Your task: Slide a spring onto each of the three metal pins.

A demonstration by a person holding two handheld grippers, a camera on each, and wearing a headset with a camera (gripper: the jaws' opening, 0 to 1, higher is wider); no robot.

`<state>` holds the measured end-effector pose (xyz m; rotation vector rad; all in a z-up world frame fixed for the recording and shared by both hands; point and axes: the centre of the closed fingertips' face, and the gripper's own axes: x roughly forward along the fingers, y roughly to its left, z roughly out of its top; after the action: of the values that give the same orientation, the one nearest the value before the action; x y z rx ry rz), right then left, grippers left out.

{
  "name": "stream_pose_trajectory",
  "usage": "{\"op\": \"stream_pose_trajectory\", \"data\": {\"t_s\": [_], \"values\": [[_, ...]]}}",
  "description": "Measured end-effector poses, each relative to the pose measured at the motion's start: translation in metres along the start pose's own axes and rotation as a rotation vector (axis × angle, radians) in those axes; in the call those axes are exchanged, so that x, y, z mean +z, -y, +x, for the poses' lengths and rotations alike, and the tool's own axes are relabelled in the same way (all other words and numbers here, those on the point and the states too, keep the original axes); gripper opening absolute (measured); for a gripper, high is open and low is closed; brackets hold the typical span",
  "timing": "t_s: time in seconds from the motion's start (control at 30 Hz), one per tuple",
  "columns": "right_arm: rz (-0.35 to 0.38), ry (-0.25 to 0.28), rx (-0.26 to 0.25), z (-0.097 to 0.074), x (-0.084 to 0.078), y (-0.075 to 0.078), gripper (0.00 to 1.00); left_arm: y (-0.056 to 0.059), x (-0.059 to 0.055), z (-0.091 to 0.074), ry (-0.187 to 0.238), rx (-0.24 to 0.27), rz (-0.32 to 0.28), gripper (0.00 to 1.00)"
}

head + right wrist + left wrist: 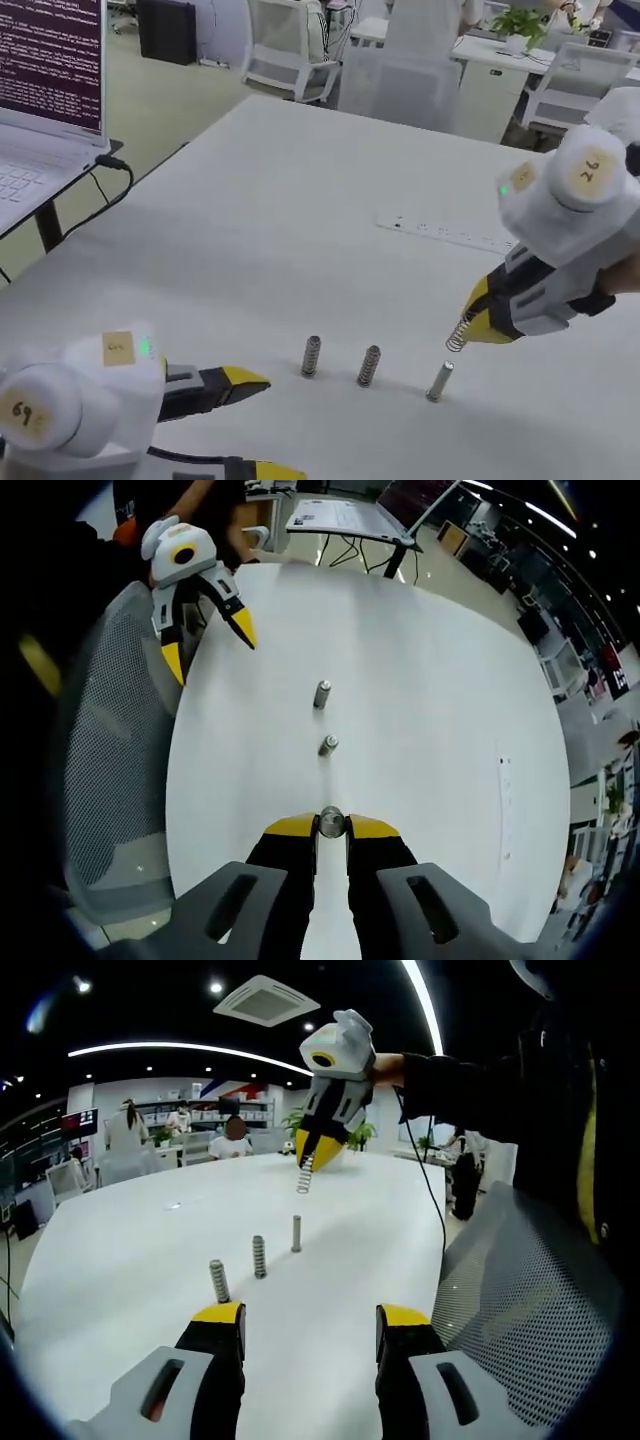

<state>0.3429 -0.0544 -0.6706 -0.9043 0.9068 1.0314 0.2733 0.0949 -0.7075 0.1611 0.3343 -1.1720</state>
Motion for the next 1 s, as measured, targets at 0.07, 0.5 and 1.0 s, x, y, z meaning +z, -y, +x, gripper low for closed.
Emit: {"op": "stream_pose_trajectory", "data": {"t_s": [0.07, 0.5, 1.0], "values": [[0.006, -0.009, 0.003, 0.004, -0.003, 0.002, 0.08, -0.001, -0.001, 0.0, -0.003, 0.001, -0.001, 0.47], [0.047, -0.019, 0.031, 0.024, -0.016, 0.008, 0.08, -0.001, -0.001, 0.0, -0.004, 0.001, -0.004, 0.47], [0.03, -0.048, 0.034, 0.033, -0.023, 0.008, 0.08, -0.002, -0.002, -0.001, -0.008, 0.008, -0.008, 0.46]]}}
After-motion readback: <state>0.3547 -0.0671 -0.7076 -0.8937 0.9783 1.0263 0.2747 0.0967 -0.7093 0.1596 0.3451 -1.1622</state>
